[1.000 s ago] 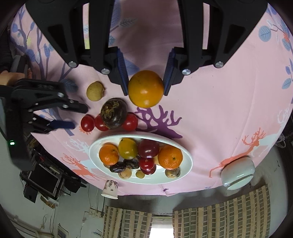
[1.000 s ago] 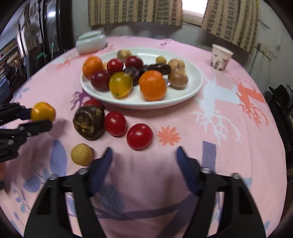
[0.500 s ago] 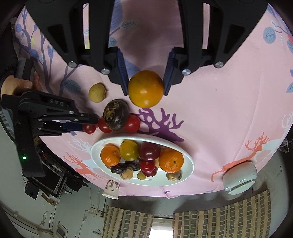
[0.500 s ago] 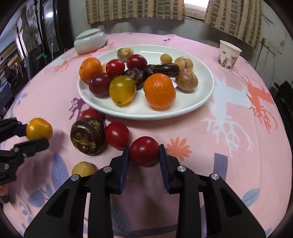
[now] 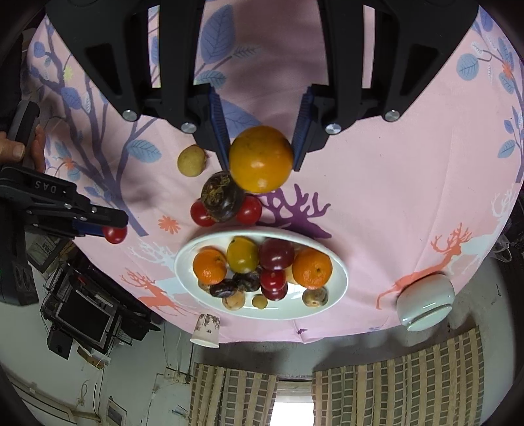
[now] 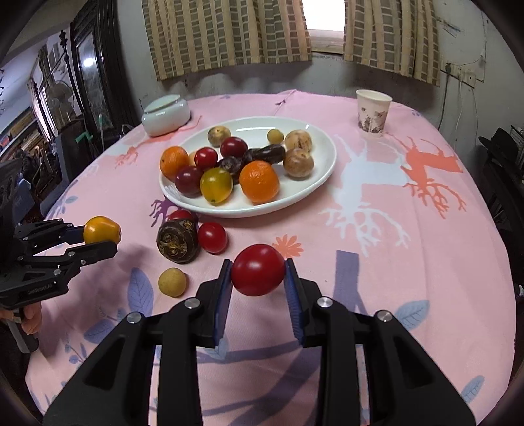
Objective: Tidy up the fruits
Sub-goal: 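Carry both tomatoes onto the white plate and open both tools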
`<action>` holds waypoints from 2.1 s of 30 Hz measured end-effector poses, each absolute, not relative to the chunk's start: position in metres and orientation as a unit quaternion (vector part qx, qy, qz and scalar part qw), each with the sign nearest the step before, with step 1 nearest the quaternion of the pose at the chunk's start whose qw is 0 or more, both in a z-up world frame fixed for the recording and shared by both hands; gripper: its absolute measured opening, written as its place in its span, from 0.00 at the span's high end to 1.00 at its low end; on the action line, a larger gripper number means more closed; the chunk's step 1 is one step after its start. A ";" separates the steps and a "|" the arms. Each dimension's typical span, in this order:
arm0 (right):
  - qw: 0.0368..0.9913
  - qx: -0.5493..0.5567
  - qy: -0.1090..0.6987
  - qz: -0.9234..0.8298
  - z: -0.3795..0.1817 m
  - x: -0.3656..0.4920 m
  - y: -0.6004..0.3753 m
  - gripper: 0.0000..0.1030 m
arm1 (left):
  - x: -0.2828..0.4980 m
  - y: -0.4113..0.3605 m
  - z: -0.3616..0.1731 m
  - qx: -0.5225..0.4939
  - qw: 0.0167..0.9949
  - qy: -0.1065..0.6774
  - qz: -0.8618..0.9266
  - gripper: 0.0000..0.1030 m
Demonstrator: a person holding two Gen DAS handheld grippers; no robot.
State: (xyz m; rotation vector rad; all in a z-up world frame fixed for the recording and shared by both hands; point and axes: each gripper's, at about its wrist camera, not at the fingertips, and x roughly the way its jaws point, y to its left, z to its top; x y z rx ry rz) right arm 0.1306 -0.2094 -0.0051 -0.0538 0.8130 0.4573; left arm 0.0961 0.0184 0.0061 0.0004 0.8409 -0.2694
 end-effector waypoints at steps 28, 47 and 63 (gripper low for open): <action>0.898 -0.028 0.364 0.245 0.021 0.232 -0.166 0.69 | 0.211 -0.007 0.054 0.021 0.912 0.396 -0.105 0.64; 0.896 -0.046 0.375 0.233 -0.002 0.269 -0.131 0.68 | 0.264 0.006 0.023 -0.026 0.908 0.414 -0.061 0.50; 0.903 0.028 0.362 0.230 0.024 0.212 -0.181 0.45 | 0.173 0.006 0.055 0.009 0.921 0.382 -0.073 0.36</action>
